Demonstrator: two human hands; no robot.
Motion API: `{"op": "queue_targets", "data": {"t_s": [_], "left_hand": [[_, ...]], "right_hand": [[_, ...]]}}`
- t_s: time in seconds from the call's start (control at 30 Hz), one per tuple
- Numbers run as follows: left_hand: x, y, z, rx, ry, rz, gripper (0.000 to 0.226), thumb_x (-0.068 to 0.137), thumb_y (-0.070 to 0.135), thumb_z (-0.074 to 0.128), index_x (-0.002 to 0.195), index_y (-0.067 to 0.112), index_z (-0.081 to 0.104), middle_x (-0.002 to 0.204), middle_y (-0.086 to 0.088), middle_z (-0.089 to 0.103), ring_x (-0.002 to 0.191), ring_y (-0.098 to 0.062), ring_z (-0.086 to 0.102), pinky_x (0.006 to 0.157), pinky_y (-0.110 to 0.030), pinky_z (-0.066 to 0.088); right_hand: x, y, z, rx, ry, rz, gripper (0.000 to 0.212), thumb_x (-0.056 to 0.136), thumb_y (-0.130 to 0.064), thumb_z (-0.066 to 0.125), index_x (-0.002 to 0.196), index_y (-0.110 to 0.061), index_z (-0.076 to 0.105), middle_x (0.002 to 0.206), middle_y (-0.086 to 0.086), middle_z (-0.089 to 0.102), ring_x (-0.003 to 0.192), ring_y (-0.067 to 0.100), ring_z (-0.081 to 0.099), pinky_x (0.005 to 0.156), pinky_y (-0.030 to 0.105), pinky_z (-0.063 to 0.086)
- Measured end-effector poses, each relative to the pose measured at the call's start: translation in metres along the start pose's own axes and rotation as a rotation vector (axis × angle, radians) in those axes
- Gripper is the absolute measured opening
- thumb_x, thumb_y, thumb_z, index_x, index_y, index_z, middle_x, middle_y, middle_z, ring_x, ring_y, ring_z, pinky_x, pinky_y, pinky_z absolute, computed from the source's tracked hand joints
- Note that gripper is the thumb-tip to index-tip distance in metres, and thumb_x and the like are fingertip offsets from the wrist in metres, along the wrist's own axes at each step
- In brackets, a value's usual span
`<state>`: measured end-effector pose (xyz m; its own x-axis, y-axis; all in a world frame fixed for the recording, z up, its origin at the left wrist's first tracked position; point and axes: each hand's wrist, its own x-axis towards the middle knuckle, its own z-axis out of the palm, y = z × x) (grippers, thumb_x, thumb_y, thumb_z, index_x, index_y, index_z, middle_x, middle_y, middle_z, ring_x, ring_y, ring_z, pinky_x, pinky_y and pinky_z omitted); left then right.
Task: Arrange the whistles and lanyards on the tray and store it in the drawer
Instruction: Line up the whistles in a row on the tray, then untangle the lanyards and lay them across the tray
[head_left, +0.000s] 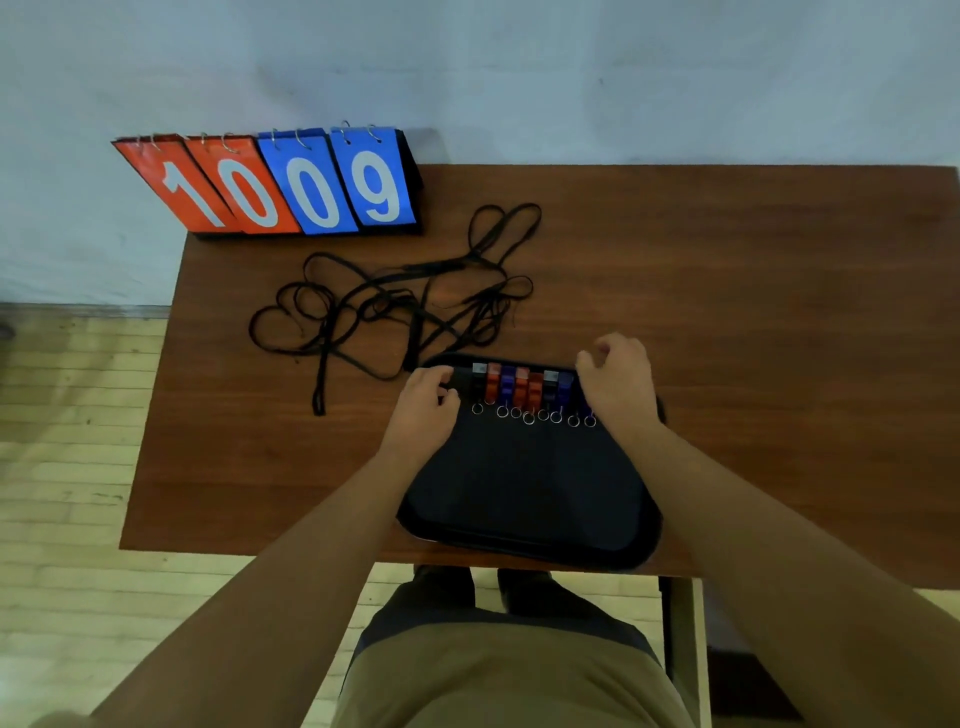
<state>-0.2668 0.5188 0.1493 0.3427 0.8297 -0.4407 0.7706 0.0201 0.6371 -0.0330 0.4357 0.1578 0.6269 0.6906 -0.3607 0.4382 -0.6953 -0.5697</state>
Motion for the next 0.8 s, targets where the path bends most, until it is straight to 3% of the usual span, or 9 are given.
{"op": "queue_targets", "data": {"t_s": [0.13, 0.2, 0.33, 0.63, 0.8], "left_hand": [[0.014, 0.002, -0.017, 0.024, 0.068, 0.065, 0.031, 0.1, 0.014, 0.052, 0.131, 0.012, 0.058, 0.125, 0.001, 0.055, 0.103, -0.004, 0.051, 0.085, -0.01, 0.037], [0.026, 0.003, -0.029, 0.048, 0.083, 0.095, 0.028, 0.1, 0.014, 0.052, 0.126, 0.013, 0.06, 0.12, 0.002, 0.055, 0.099, -0.004, 0.052, 0.081, -0.009, 0.038], [0.058, -0.001, -0.045, 0.132, 0.084, 0.128, 0.027, 0.099, 0.014, 0.051, 0.123, 0.011, 0.062, 0.116, 0.002, 0.054, 0.103, -0.011, 0.056, 0.088, -0.019, 0.04], [0.11, -0.021, -0.051, 0.322, -0.093, 0.163, 0.047, 0.099, 0.015, 0.055, 0.146, 0.018, 0.051, 0.148, -0.009, 0.037, 0.138, -0.027, 0.033, 0.114, -0.033, 0.031], [0.124, -0.038, -0.056, 0.33, -0.011, 0.251, 0.026, 0.092, 0.01, 0.067, 0.118, 0.01, 0.067, 0.129, -0.008, 0.047, 0.124, -0.025, 0.045, 0.106, -0.032, 0.041]], "right_hand": [[0.017, -0.04, 0.005, -0.008, -0.046, -0.106, 0.037, 0.098, -0.026, 0.056, 0.132, -0.01, 0.054, 0.134, 0.008, 0.048, 0.08, 0.001, 0.048, 0.073, 0.014, 0.037], [0.026, -0.06, 0.012, -0.026, -0.085, -0.137, 0.036, 0.098, -0.026, 0.056, 0.129, -0.01, 0.056, 0.13, 0.008, 0.048, 0.094, 0.011, 0.053, 0.083, 0.024, 0.044], [0.041, -0.088, 0.035, -0.074, -0.153, -0.241, 0.032, 0.094, -0.018, 0.056, 0.123, -0.006, 0.058, 0.125, 0.012, 0.05, 0.103, 0.027, 0.058, 0.094, 0.038, 0.049], [0.07, -0.093, 0.073, -0.25, -0.329, -0.216, 0.052, 0.094, -0.008, 0.056, 0.144, -0.02, 0.049, 0.14, 0.012, 0.037, 0.124, 0.032, 0.046, 0.105, 0.044, 0.047], [0.074, -0.092, 0.08, -0.29, -0.193, -0.241, 0.021, 0.096, -0.014, 0.057, 0.115, -0.013, 0.065, 0.122, 0.007, 0.052, 0.11, 0.025, 0.056, 0.095, 0.043, 0.052]]}}
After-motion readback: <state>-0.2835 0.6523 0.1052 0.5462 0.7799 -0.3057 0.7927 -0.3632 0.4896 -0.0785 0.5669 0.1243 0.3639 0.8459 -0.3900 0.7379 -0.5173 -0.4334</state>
